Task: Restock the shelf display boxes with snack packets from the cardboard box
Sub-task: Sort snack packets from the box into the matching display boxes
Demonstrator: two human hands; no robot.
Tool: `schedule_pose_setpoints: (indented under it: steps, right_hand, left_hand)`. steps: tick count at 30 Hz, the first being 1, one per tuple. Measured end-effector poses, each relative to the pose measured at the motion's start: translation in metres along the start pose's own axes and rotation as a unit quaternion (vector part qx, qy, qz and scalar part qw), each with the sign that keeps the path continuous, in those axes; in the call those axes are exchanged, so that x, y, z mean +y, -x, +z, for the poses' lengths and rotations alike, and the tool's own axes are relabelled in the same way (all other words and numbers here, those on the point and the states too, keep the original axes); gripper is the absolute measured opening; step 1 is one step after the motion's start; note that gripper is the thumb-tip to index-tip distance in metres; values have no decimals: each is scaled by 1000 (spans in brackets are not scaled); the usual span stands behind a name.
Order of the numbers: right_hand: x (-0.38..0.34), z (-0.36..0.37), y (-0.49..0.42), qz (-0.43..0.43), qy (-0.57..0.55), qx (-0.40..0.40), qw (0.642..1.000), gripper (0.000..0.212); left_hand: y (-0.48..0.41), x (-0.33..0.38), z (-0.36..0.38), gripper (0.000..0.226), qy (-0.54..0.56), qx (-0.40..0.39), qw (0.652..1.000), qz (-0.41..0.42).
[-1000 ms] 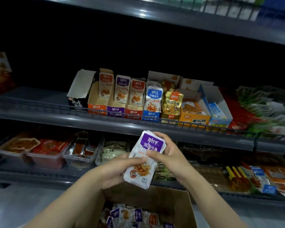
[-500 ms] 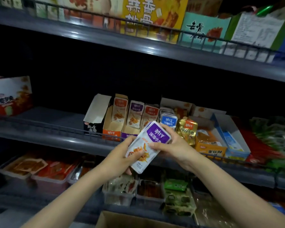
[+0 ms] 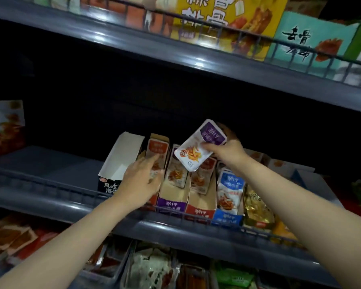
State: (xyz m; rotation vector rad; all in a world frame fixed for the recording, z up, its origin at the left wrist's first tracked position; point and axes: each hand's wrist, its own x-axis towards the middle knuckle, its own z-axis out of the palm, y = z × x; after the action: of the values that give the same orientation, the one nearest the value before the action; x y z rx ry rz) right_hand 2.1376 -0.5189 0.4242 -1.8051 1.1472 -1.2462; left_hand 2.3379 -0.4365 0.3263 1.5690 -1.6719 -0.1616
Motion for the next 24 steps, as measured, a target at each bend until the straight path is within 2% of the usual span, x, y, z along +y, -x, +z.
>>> schedule_pose_setpoints:
  steps: [2, 4, 11, 17, 24]
  right_hand:
    - [6, 11, -17, -28, 34, -8, 999, 67]
    - [14, 22, -32, -46, 106, -27, 993, 73]
    - [39, 42, -51, -65, 228, -150, 960, 72]
    - [62, 51, -59, -53, 327, -173, 928, 75]
    - [63, 53, -56, -124, 493, -162, 846, 70]
  left_hand:
    - [-6, -10, 10, 57, -31, -12, 999, 1]
    - [-10, -16, 19, 60, -47, -22, 999, 6]
    - [-9, -20, 36, 56, -125, -3, 991, 38]
    - [-8, -21, 39, 57, -127, 12, 990, 51]
    - [-9, -20, 38, 56, -128, 6, 991, 46]
